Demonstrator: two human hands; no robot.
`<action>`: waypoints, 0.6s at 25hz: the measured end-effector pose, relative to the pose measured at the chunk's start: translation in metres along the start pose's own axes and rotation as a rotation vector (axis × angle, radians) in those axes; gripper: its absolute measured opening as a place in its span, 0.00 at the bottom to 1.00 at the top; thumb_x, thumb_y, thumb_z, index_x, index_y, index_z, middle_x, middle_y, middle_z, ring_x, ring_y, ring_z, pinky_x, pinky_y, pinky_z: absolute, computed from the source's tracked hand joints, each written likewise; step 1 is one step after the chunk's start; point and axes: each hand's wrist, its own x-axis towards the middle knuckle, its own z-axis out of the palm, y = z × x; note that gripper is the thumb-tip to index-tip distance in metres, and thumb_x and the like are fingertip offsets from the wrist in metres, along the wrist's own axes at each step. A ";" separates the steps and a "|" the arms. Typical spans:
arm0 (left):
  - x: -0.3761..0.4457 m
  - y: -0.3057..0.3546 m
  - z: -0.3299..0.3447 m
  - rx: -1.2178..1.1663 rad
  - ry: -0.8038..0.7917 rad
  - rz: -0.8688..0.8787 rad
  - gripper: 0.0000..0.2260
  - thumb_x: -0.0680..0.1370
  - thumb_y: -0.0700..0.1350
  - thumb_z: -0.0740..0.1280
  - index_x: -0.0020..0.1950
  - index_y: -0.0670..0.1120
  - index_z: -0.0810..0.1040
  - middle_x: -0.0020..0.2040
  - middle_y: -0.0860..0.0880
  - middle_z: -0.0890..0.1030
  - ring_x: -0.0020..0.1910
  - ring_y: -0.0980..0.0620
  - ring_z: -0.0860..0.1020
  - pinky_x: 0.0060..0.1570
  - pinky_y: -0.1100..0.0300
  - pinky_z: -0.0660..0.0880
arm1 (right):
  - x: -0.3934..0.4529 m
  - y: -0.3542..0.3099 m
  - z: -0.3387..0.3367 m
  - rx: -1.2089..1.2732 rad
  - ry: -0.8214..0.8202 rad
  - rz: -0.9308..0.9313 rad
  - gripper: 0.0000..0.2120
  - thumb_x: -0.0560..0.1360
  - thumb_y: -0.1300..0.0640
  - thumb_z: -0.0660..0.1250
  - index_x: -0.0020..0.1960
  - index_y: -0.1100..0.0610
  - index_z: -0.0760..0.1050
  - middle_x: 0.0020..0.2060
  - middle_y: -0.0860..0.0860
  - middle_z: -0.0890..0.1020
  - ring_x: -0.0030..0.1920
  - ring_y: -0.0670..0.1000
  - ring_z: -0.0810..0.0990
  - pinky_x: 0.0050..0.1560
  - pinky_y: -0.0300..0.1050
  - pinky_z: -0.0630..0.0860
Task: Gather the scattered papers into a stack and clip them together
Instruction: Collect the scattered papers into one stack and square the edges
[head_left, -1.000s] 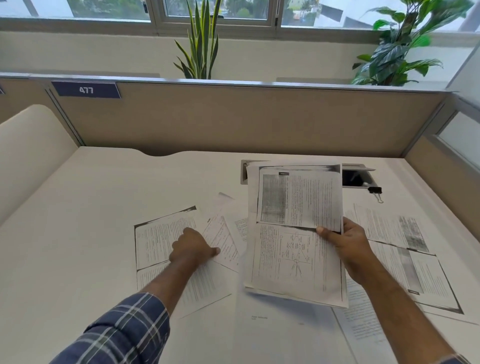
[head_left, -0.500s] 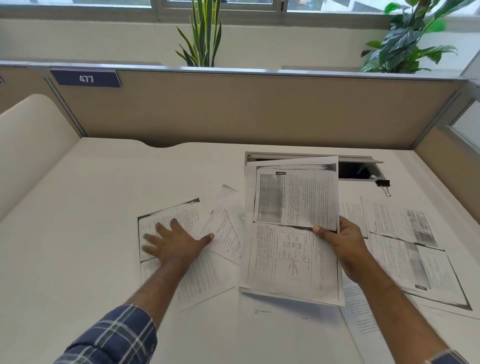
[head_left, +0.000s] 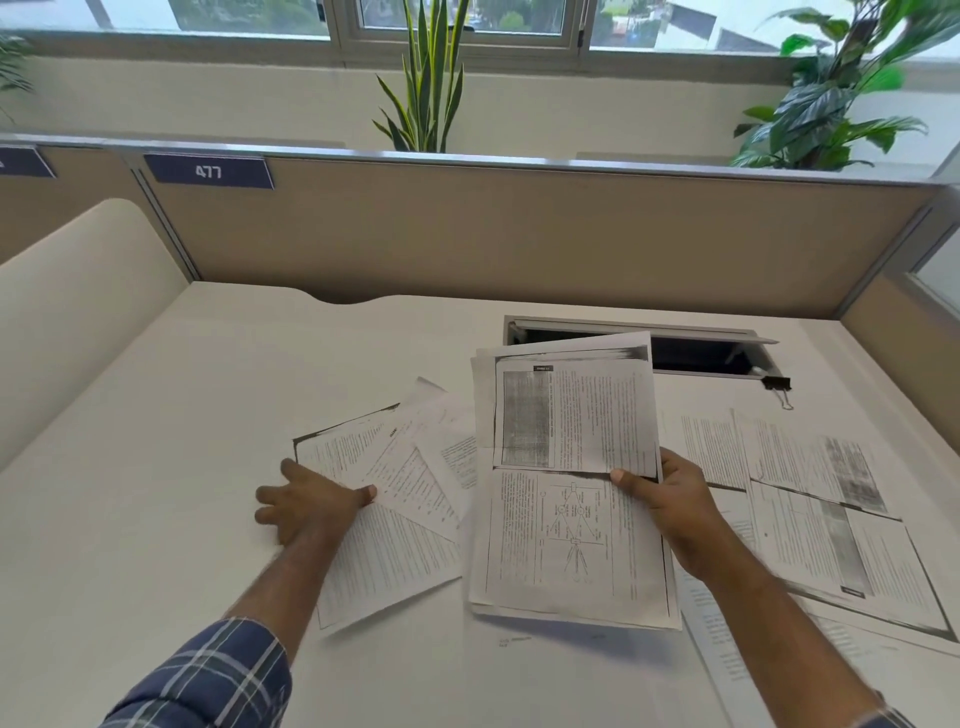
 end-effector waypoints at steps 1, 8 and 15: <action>0.003 0.000 -0.003 -0.029 -0.009 -0.021 0.52 0.57 0.52 0.85 0.72 0.42 0.60 0.67 0.33 0.67 0.64 0.33 0.69 0.53 0.39 0.75 | -0.001 0.000 0.000 -0.002 -0.002 0.001 0.13 0.74 0.63 0.73 0.55 0.50 0.81 0.46 0.49 0.88 0.45 0.52 0.88 0.40 0.46 0.84; 0.003 -0.007 -0.004 -0.342 0.029 0.176 0.37 0.66 0.39 0.80 0.72 0.41 0.68 0.58 0.36 0.82 0.57 0.36 0.81 0.53 0.49 0.76 | -0.004 -0.002 0.002 -0.021 0.003 0.004 0.13 0.74 0.63 0.72 0.57 0.54 0.80 0.47 0.51 0.88 0.45 0.53 0.88 0.44 0.52 0.85; -0.019 0.015 -0.006 -0.478 -0.052 0.602 0.08 0.80 0.41 0.65 0.41 0.43 0.79 0.37 0.50 0.81 0.39 0.47 0.79 0.35 0.58 0.72 | -0.006 0.000 -0.001 -0.020 0.000 -0.009 0.12 0.74 0.64 0.72 0.54 0.52 0.81 0.45 0.50 0.88 0.45 0.54 0.88 0.43 0.51 0.85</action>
